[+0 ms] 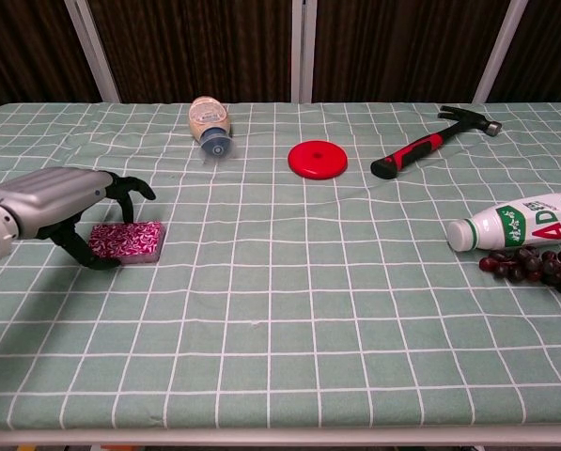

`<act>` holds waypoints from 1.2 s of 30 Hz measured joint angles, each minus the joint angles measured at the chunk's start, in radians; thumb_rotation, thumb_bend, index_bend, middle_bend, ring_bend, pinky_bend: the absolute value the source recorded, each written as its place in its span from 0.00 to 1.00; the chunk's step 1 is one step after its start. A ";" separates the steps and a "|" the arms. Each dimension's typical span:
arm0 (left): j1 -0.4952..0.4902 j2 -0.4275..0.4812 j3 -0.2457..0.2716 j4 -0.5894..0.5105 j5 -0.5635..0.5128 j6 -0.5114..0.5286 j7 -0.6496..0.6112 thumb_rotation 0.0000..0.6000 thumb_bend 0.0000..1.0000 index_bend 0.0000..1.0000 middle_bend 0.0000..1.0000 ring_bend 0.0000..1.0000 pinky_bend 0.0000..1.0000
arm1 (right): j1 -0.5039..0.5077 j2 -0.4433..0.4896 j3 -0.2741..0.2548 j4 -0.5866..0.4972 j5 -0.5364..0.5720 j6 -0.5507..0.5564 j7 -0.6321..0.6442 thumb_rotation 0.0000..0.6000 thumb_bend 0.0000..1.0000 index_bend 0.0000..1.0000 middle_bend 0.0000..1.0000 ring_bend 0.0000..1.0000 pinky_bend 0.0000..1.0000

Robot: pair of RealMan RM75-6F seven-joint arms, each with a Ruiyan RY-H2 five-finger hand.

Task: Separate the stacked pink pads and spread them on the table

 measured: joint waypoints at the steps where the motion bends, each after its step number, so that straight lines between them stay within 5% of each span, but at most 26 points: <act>1: 0.000 -0.001 0.001 0.002 0.000 0.001 0.000 1.00 0.23 0.20 0.38 0.13 0.20 | 0.000 0.000 0.000 0.000 0.001 -0.001 0.000 1.00 0.15 0.00 0.00 0.00 0.00; 36: 0.005 0.009 -0.024 0.033 0.028 0.038 -0.129 1.00 0.25 0.30 0.42 0.15 0.20 | 0.003 0.000 0.001 -0.012 0.017 -0.007 -0.030 1.00 0.15 0.00 0.00 0.00 0.00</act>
